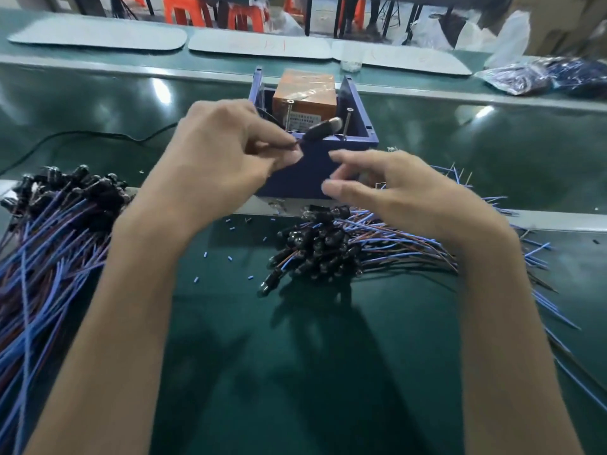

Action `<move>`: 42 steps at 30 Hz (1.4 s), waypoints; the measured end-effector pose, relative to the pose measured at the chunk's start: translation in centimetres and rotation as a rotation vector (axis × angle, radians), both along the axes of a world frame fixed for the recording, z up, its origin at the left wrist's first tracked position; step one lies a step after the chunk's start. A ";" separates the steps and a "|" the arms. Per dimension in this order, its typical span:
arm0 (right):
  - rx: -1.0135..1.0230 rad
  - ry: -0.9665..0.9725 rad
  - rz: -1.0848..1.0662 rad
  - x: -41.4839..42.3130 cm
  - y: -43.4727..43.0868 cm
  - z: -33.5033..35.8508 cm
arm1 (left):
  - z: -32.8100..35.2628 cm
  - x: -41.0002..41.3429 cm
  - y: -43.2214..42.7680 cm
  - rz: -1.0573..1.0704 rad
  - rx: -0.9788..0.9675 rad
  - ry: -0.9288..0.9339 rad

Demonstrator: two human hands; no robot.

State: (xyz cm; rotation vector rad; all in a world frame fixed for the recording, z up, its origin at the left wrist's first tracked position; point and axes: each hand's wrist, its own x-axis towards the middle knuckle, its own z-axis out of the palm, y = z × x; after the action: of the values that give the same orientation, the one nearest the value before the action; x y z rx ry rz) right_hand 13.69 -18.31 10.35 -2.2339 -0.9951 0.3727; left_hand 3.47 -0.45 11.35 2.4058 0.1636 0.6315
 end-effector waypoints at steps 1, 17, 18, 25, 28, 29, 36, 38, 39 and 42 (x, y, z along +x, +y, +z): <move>0.080 0.066 0.038 -0.4 0.2 0.2 | 0.2 0.0 -0.7 -0.021 -0.031 -0.036; 0.950 0.185 -0.051 -2.1 1.1 2.3 | 1.2 1.6 -5.3 0.071 -1.403 -0.036; 0.935 0.187 -0.056 -2.1 1.1 2.4 | 1.2 1.7 -5.2 0.101 -1.524 -0.133; 1.086 0.445 -0.073 -1.7 0.1 2.8 | 1.0 1.4 -2.9 0.358 -1.773 -0.570; 1.144 0.518 -0.071 -1.5 -0.1 2.8 | 1.3 1.3 -3.3 0.380 -1.663 -0.677; 1.161 0.537 -0.071 -1.5 -0.1 2.8 | 1.4 1.3 -3.6 0.365 -1.610 -0.701; 1.037 0.444 -0.164 -1.2 -0.3 2.4 | 1.0 1.6 -6.0 0.100 -1.152 -0.496; 0.959 0.440 -0.190 -1.3 -0.3 2.1 | 0.5 1.8 -6.5 0.008 -1.052 -0.390; 0.924 0.434 -0.203 -1.3 -0.1 2.0 | 0.3 2.0 -6.7 -0.036 -1.018 -0.331; 0.852 0.417 -0.262 -1.3 0.4 1.8 | -0.3 2.2 -7.2 -0.113 -0.937 -0.193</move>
State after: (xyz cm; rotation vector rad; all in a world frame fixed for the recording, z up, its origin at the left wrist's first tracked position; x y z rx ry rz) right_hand 12.44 -17.95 12.12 -1.4019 -0.4850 0.2194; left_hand 5.70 -7.63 11.00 1.4364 0.1859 0.5586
